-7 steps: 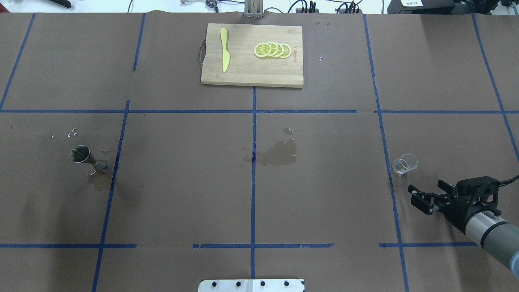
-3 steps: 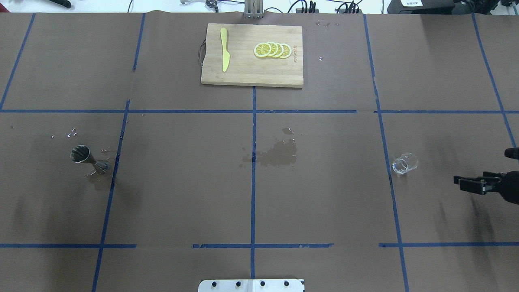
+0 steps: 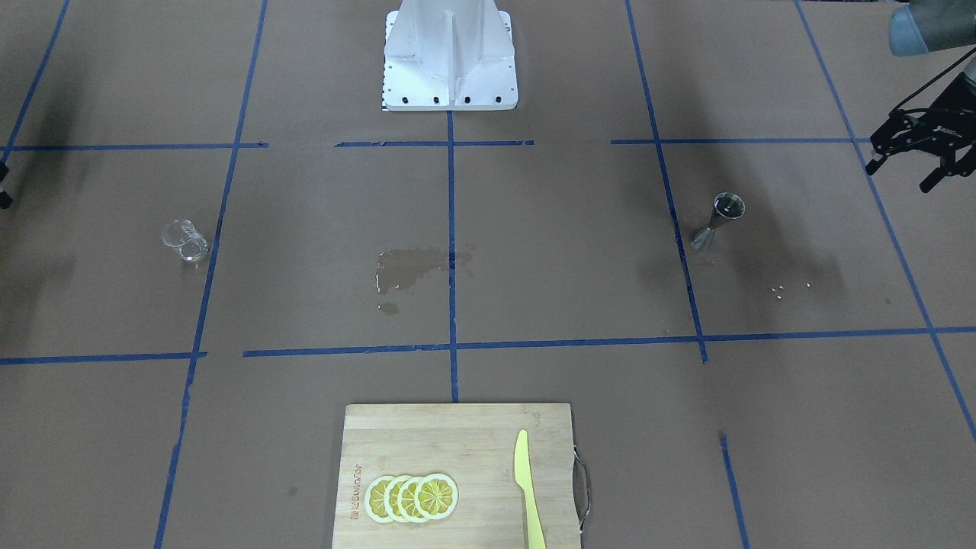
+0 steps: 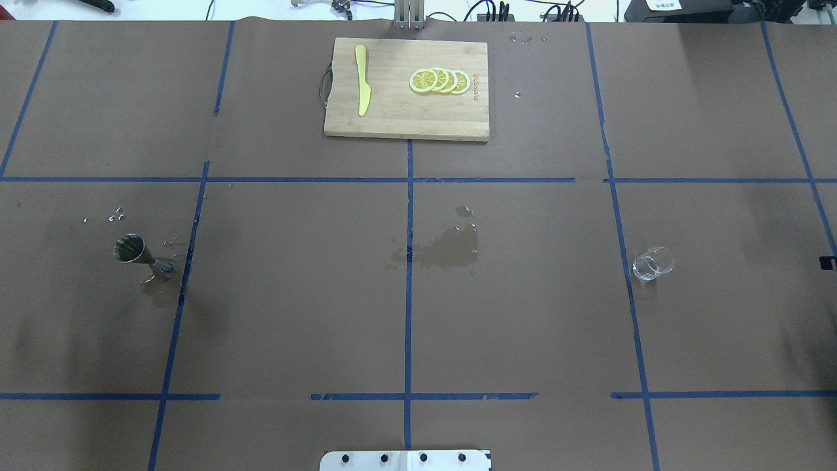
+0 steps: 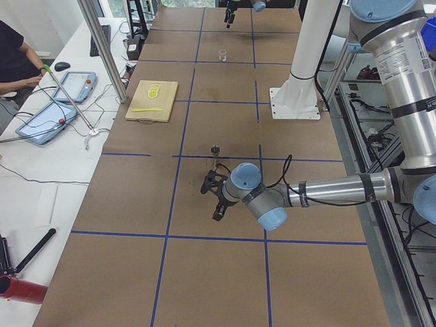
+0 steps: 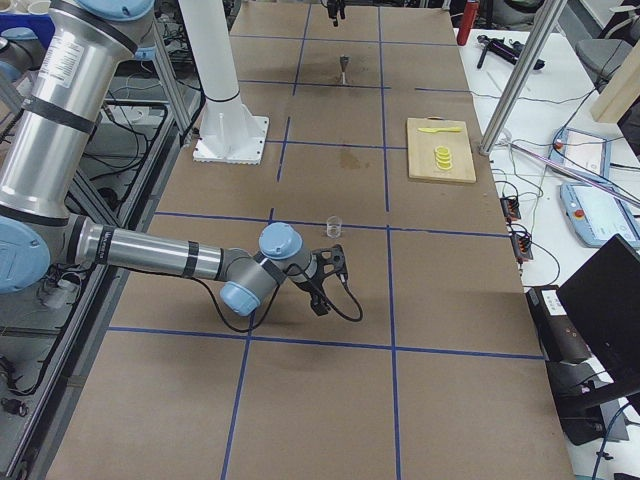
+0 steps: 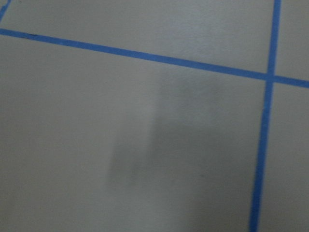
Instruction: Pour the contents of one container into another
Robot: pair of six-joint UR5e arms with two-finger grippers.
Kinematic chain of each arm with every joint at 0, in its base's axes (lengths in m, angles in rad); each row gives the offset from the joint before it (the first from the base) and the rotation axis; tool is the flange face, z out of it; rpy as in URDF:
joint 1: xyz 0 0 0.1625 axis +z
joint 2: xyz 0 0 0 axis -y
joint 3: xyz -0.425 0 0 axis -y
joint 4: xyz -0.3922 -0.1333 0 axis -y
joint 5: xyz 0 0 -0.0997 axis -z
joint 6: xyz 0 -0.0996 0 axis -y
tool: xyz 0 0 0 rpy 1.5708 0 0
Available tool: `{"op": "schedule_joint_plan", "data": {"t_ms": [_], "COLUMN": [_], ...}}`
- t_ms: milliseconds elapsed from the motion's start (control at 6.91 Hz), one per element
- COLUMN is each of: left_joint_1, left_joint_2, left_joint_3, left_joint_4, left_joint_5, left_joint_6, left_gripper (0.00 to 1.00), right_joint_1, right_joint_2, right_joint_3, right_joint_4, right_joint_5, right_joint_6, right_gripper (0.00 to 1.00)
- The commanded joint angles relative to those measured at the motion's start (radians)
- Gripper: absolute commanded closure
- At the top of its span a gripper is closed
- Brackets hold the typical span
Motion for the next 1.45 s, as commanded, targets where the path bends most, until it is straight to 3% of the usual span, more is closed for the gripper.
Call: {"op": "schedule_joint_plan", "data": {"t_ms": [0, 145, 289, 579, 723, 868, 1158, 1302], "left_joint_1": [-0.182, -0.207, -0.214, -0.223, -0.225, -0.225, -0.240, -0.254], "left_joint_2": [-0.050, -0.055, -0.022, -0.014, -0.006, -0.006, -0.014, -0.067], "left_joint_3": [-0.006, -0.033, -0.090, -0.125, -0.224, -0.285, -0.290, -0.282], "left_joint_4": [0.256, 0.298, 0.376, 0.438, 0.555, 0.640, 0.703, 0.766], "left_joint_5": [-0.113, -0.168, -0.236, -0.244, -0.238, -0.177, -0.115, -0.038], "left_joint_6": [0.222, 0.273, 0.280, 0.306, 0.307, 0.315, 0.409, 0.471], "left_gripper": [0.00, 0.00, 0.00, 0.00, 0.00, 0.00, 0.00, 0.00], "right_joint_1": [0.267, 0.336, 0.353, 0.331, 0.338, 0.338, 0.338, 0.335], "right_joint_2": [0.106, 0.122, 0.122, 0.122, 0.127, 0.128, 0.125, 0.125], "right_joint_3": [-0.015, -0.001, 0.002, 0.004, 0.005, 0.005, 0.021, 0.027], "right_joint_4": [-0.393, -0.516, -0.557, -0.618, -0.617, -0.614, -0.609, -0.608], "right_joint_5": [0.165, 0.225, 0.239, 0.270, 0.258, 0.256, 0.221, 0.178], "right_joint_6": [-0.400, -0.481, -0.500, -0.504, -0.506, -0.506, -0.504, -0.504], "right_gripper": [0.00, 0.00, 0.00, 0.00, 0.00, 0.00, 0.00, 0.00]}}
